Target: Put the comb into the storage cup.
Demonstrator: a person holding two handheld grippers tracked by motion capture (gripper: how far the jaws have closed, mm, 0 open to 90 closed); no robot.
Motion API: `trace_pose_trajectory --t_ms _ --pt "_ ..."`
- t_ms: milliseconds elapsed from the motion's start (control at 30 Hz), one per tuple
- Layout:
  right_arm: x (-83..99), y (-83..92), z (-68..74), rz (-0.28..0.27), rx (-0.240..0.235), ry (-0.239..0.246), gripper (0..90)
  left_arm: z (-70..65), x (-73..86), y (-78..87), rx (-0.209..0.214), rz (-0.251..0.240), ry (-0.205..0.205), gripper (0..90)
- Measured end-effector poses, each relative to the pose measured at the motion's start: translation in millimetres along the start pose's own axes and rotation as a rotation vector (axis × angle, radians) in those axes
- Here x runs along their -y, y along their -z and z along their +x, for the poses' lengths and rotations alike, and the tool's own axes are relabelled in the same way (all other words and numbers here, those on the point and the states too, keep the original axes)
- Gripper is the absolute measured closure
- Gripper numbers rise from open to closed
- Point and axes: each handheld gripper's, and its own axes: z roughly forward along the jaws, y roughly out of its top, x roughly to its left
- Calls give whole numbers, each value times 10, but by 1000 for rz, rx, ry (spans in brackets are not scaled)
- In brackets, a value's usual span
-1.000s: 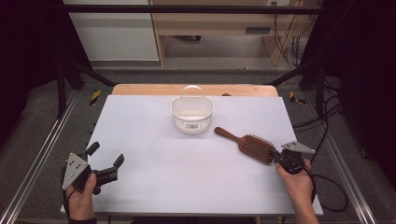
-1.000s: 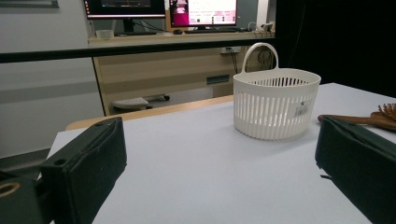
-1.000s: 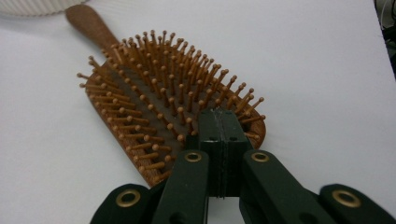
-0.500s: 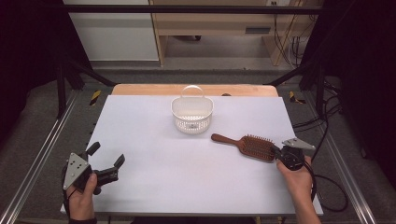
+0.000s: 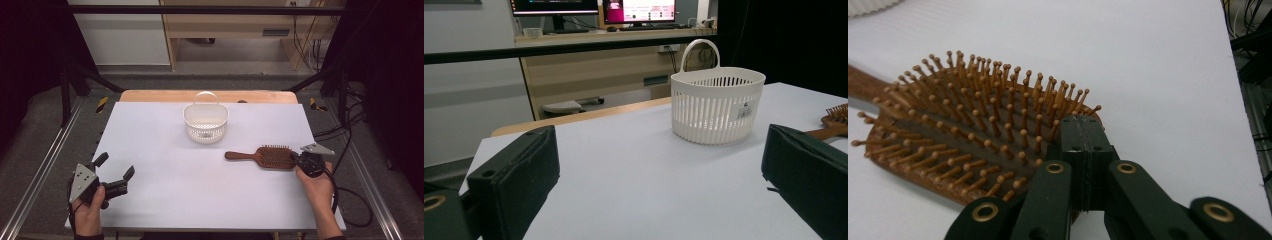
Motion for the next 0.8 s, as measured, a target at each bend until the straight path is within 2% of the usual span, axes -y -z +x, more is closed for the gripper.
trace_pose_trajectory --t_ms 233,567,767,800 --pt "-41 -79 -31 -11 -7 -11 900 -15 3 -7 4 7 -2 21" --pt "-128 -181 -24 -12 -6 29 900 -26 8 -9 4 17 -4 22" --pt "-135 -208 3 -24 -32 36 900 -43 13 -20 8 30 -4 23" --pt "-140 -214 41 -24 -50 46 900 -56 12 -25 13 33 -2 23"
